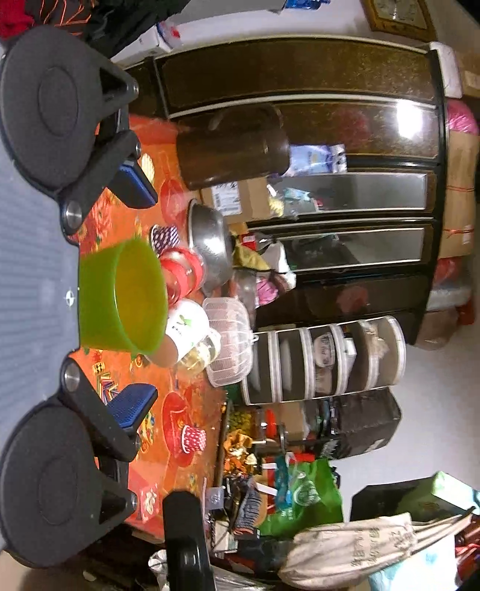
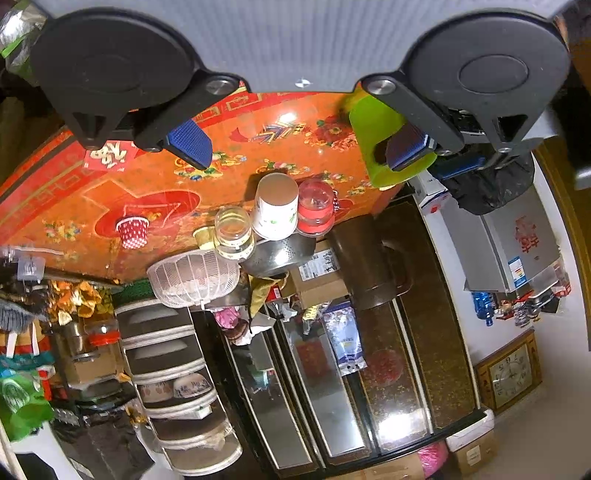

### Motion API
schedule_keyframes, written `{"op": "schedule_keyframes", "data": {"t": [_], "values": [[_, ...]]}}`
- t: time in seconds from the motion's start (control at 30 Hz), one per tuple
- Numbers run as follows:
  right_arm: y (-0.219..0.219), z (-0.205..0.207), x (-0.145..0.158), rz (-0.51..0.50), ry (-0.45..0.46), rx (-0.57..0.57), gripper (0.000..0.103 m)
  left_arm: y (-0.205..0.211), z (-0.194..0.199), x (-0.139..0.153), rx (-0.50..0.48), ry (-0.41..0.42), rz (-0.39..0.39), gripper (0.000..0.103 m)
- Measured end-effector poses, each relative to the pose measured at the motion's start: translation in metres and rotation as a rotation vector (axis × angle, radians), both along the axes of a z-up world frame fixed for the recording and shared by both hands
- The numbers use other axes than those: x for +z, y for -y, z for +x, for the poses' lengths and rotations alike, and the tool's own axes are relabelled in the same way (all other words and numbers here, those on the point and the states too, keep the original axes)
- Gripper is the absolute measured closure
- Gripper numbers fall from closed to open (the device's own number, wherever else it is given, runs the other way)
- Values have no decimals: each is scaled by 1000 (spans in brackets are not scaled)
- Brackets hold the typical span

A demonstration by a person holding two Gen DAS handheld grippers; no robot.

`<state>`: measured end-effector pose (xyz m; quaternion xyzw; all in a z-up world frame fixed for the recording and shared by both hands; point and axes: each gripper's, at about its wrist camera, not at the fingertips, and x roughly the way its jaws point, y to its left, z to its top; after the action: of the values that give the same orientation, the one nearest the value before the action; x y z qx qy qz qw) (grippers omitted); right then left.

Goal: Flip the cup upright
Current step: 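Set the green cup upright on the tablecloth and open the left gripper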

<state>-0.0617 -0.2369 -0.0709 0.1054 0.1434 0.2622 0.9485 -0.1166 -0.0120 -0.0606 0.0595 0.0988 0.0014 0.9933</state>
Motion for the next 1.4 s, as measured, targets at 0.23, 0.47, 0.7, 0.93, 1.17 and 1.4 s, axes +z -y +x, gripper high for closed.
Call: {"op": "schedule_keyframes", "data": {"t": [0.23,0.47,0.7,0.93,1.17,1.4], "values": [[-23,-15,39,-154,5,12,1,-10,-35,63,103,-167,54,1],[-47,-18,67,-292,-98,47,1,-25,-39,93,59,-318,-74,1],[-32,5,63,-248,-184,44,1,-20,-24,82,68,-382,-79,1],[-29,6,64,-244,-180,50,1,-19,-26,80,61,-408,-100,1],[-26,6,67,-227,-166,42,1,-19,-23,80,56,-412,-116,1],[-29,4,67,-249,-155,52,1,-20,-22,79,55,-419,-122,1]]}}
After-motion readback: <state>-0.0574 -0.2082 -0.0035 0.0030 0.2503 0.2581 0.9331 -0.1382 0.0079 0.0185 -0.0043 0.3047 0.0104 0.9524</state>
